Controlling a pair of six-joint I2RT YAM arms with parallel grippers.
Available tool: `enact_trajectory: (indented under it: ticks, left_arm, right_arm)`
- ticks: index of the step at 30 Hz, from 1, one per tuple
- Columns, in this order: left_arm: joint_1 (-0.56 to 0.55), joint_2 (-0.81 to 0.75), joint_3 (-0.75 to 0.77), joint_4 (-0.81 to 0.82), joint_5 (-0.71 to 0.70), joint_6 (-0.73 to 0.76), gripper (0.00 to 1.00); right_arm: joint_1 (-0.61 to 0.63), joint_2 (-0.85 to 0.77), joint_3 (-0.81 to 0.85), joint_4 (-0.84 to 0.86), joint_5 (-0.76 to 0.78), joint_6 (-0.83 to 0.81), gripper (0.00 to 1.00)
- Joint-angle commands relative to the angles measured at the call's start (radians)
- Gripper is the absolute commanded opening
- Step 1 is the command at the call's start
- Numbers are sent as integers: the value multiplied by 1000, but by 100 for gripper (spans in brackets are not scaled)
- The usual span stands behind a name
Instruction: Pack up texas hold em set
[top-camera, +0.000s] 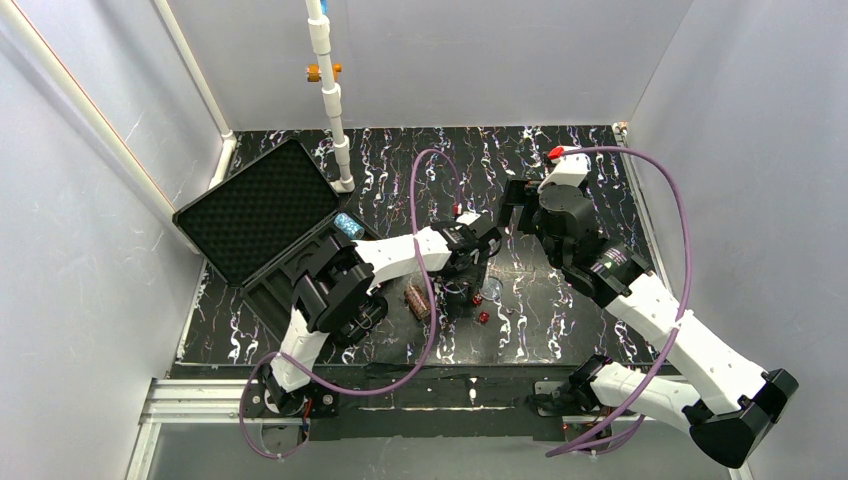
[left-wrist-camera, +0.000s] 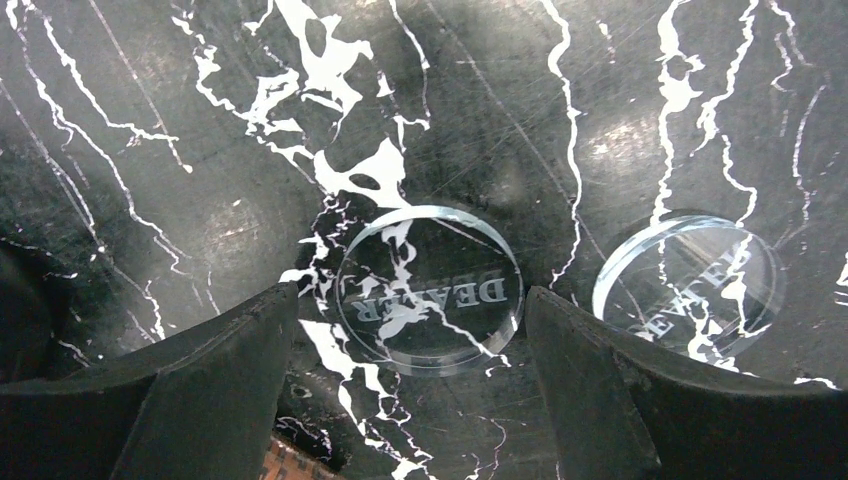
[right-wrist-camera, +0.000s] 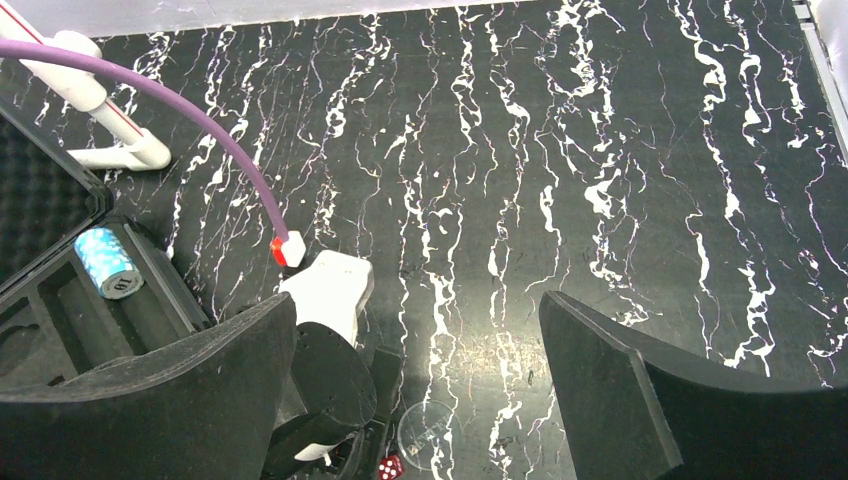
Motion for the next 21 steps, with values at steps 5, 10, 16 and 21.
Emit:
enact_trajectory:
  ticks: [5,10,16,21]
  left_arm:
    - [0,-4,-25,13,17,-9,81]
    - [-1,-4,-43,26,20,-19,74]
    - [0,-13,-74,47,28,-22,57]
    - [-2,-28,-89,58,33,-13,42]
  right_arm:
    - [-2,-3,-6,53,2,-7,98]
    - [-2,-4,-13,58,1,-8,99]
    - [-2,2,-15,60,-2,-6,98]
    - [-2,1,-17,59,-3,-6,98]
